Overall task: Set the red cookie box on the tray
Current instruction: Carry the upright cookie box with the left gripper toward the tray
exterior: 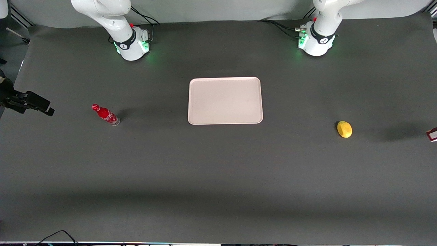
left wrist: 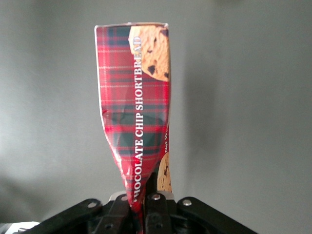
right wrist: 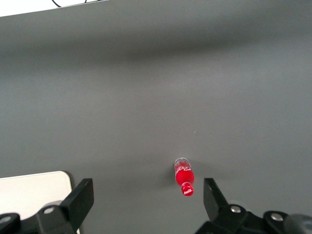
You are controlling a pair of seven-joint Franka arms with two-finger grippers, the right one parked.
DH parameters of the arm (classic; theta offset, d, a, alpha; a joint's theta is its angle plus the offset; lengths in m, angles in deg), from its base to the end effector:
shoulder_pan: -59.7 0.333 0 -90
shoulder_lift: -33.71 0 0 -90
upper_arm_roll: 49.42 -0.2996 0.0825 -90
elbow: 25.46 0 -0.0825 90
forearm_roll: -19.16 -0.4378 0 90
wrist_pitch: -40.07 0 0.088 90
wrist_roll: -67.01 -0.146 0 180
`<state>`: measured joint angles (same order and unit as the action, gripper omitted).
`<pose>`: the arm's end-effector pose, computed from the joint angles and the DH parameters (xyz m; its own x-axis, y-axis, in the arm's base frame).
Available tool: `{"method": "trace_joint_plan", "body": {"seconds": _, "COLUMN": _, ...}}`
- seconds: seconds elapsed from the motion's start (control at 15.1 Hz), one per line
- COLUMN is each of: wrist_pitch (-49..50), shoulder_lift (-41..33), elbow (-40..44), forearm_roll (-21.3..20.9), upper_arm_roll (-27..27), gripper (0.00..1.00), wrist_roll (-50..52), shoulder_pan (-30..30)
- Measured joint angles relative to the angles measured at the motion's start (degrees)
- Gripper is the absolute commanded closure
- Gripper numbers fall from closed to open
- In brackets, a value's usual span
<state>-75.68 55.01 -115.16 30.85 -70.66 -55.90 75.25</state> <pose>0.6040 0.3991 0.3798 0.1163 -0.9932 -0.0082 -0.9857 -0.1145 -0.1235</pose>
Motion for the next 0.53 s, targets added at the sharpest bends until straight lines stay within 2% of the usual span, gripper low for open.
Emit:
{"method": "trace_joint_plan", "body": {"seconds": 0.2, "wrist_pitch": 9.2, "shoulder_lift": -3.4, "elbow": 5.5, "forearm_roll": -2.5, "upper_arm_roll": 0.0, "gripper": 1.0, "wrist_roll": 2.8, "shoulder_pan": -1.1}}
{"method": "trace_joint_plan", "body": {"seconds": 0.53, "wrist_pitch": 17.2, "shoulder_lift": -7.0, "elbow": 6.2, "forearm_roll": -4.8, "upper_arm_roll": 0.0, "gripper": 1.0, "wrist_roll": 13.2, "shoulder_pan": -3.0}}
